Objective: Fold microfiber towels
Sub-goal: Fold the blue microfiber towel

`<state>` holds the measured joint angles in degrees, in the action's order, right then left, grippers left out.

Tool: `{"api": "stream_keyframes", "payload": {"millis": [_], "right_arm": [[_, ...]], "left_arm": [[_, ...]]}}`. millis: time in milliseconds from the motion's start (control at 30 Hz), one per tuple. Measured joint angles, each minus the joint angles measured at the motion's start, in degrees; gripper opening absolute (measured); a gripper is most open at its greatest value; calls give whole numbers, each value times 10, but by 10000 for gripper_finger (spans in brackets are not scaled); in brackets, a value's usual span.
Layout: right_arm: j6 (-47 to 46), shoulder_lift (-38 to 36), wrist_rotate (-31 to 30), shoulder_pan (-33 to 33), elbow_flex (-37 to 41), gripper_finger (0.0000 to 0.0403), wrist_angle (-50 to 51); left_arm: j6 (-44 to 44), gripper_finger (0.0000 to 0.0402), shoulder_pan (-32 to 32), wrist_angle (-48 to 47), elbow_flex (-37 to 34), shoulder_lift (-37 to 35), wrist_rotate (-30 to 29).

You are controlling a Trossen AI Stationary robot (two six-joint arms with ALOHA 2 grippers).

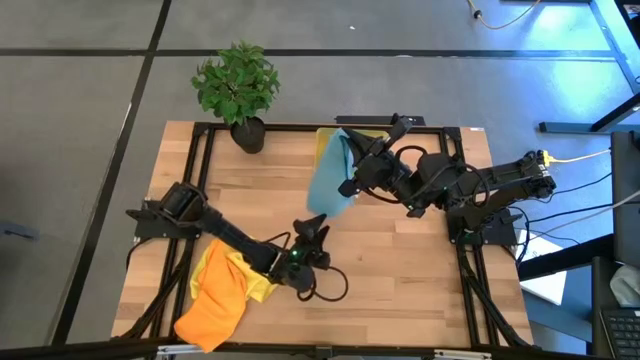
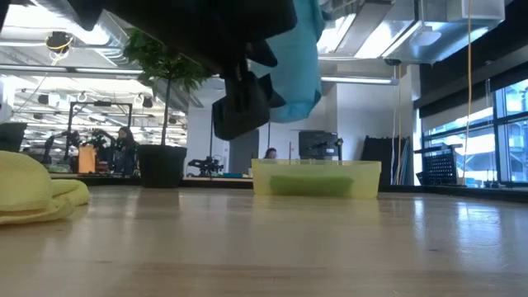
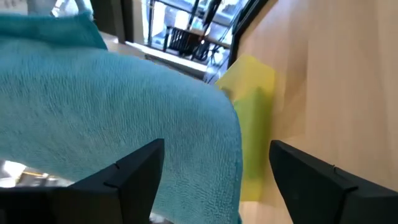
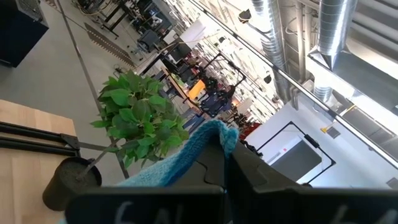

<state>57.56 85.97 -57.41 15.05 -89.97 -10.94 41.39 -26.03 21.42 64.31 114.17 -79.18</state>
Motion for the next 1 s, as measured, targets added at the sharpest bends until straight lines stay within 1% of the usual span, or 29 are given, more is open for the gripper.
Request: {"api": "stream_keyframes", "payload": {"millis": [100, 200, 333, 467, 600, 733, 800, 867, 933, 1000], "right_arm": [[0, 0, 2, 0, 0, 0, -8], [0, 0, 3, 0, -2, 0, -18], [0, 0, 5, 0, -14, 0, -17], [0, 0, 5, 0, -17, 0, -15], [-3, 0, 4, 0, -17, 0, 5], [-4, 0, -12, 0, -17, 0, 22], [-2, 0, -21, -4, -17, 0, 28], [0, 0, -26, -7, -17, 0, 35], [-1, 0, -30, -10, -17, 0, 42], [-3, 0, -30, -12, -17, 0, 51]], "left_arm": [[15, 283, 11, -4, 0, 0, -2], [10, 283, 26, -31, 0, 0, -1], [7, 283, 44, -34, 0, 0, -42], [-19, 281, 57, -34, 0, 0, -80], [-49, 269, 52, -34, 0, 0, -83], [-50, 247, 25, -11, 0, 0, -83], [-38, 227, 9, -2, 0, -2, -83], [-34, 192, -12, 5, 2, -6, -89], [-35, 143, -33, 7, 11, -8, -103], [-19, 82, -49, 6, 17, -12, -107]]}}
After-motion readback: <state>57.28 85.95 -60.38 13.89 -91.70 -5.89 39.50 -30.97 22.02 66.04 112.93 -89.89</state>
